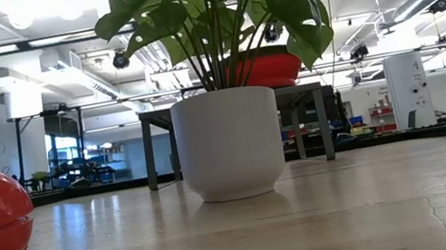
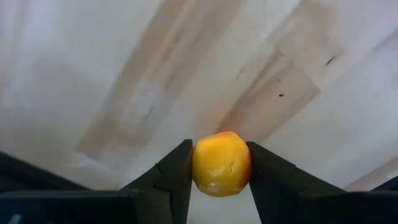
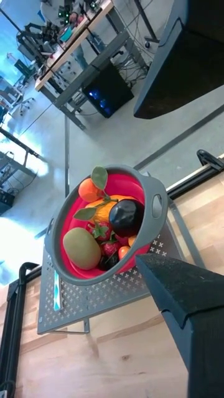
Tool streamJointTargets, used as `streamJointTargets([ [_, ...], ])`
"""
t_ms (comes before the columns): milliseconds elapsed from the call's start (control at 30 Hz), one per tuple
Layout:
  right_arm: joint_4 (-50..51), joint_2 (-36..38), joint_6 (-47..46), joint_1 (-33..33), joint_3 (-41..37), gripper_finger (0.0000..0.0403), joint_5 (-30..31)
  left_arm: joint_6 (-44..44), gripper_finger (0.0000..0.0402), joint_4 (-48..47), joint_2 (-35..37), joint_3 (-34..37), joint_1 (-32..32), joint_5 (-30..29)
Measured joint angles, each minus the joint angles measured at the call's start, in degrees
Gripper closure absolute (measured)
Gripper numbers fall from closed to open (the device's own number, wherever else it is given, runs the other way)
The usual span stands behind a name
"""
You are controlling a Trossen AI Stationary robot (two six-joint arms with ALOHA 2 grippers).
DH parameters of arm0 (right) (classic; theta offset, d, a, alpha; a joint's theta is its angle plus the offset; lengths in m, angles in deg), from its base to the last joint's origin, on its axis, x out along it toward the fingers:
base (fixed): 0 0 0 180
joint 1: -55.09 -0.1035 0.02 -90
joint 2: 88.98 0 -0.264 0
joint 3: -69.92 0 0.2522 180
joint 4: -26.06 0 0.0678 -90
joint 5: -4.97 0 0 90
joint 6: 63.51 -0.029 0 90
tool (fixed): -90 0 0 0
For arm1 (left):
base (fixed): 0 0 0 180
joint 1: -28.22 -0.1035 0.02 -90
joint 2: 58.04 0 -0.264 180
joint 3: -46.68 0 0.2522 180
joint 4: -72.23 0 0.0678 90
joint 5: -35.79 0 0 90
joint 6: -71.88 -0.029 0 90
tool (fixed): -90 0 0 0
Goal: Pick & Place Fruit
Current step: Put the orange pear into the red strainer bowl on the shelf
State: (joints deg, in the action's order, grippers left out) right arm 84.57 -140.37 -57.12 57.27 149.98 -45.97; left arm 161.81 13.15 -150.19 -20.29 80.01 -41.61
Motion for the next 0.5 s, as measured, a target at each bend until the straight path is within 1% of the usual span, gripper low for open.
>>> streamJointTargets([
  [133, 0.0, 0.0, 0.1, 0.0, 0.0, 0.0035, 0.0, -1.2, 0.0263, -2.5, 2.0, 0.0, -1.5, -1.7],
  [233, 0.0, 0.0, 0.3, 0.0, 0.0, 0.0035, 0.0, -5.3, 0.0262, -3.7, 3.5, 0.0, -3.5, -5.3],
  [400, 0.0, 0.0, 1.1, 0.0, 0.0, 0.0035, 0.0, -13.9, 0.0262, -6.8, 6.3, 0.0, -10.0, -9.6],
  [500, 0.0, 0.0, 1.2, 0.0, 0.0, 0.0035, 0.0, -18.3, 0.0262, -8.6, 8.1, 0.0, -14.7, -11.0],
])
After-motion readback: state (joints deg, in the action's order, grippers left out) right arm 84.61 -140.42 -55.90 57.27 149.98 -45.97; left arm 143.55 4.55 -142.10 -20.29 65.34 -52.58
